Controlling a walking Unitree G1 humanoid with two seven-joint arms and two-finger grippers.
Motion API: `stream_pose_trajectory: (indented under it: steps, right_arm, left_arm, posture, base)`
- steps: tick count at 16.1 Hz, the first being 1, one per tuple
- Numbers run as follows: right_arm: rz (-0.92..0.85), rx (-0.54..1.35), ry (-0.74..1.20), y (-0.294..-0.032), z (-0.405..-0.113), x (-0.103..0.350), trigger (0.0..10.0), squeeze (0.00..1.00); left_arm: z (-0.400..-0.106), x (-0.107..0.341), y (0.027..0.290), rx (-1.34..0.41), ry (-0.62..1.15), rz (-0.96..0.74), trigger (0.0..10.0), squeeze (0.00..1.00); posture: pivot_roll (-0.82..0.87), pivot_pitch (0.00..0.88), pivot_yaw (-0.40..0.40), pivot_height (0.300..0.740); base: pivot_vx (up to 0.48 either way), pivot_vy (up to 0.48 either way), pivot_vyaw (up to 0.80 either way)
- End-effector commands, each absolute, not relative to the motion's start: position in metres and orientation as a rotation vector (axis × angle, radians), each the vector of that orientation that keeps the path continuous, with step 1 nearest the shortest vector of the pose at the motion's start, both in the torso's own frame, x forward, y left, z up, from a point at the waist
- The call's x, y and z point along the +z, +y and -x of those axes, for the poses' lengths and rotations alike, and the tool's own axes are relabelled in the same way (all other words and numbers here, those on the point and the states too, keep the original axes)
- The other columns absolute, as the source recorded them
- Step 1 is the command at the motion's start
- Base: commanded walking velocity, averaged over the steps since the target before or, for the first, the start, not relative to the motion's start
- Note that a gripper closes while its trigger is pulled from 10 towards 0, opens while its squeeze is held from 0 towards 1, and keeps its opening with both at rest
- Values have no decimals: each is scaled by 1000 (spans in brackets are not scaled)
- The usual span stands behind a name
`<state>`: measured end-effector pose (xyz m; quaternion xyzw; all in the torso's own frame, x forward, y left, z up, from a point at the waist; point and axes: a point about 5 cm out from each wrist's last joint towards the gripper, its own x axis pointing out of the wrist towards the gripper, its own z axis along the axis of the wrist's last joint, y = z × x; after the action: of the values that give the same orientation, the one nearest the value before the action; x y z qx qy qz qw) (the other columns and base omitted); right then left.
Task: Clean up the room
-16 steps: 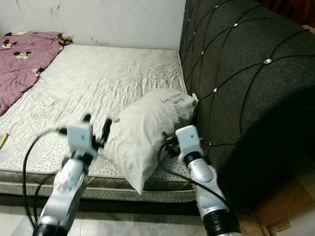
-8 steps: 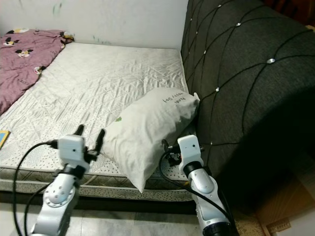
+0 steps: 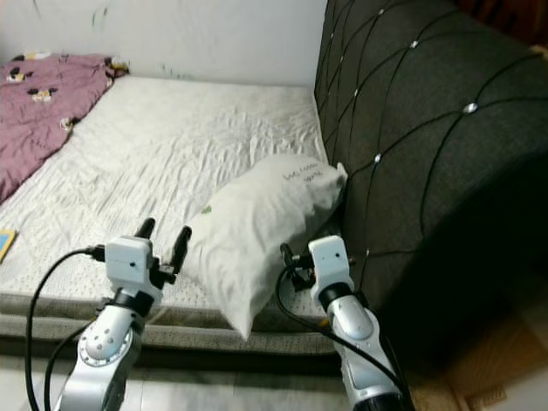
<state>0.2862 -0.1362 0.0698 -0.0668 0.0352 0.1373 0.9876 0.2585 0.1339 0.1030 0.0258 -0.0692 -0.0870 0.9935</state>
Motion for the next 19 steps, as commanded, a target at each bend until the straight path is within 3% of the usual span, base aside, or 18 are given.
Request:
stream_pose_trajectory:
  steps: [1,12,19]
  right_arm:
    - [133,283,51,-137,-287,76,10000,0]
    - [131,300,70,-138,-288,80,10000,0]
    - [141,301,73,-137,-287,81,10000,0]
  left_arm:
    - [-261,107,129,-212,-145,-56,10000,0]
    - [-262,106,127,-227,-144,-52,10000,0]
    - [-262,104,126,-241,-130,-69,10000,0]
  posture:
    - [-35,10,-21,740]
    - [-51,39,-28,740]
    - [-53,50,-22,740]
  base:
    - [259,0,0]
    - [339,0,0]
    - [73,0,0]
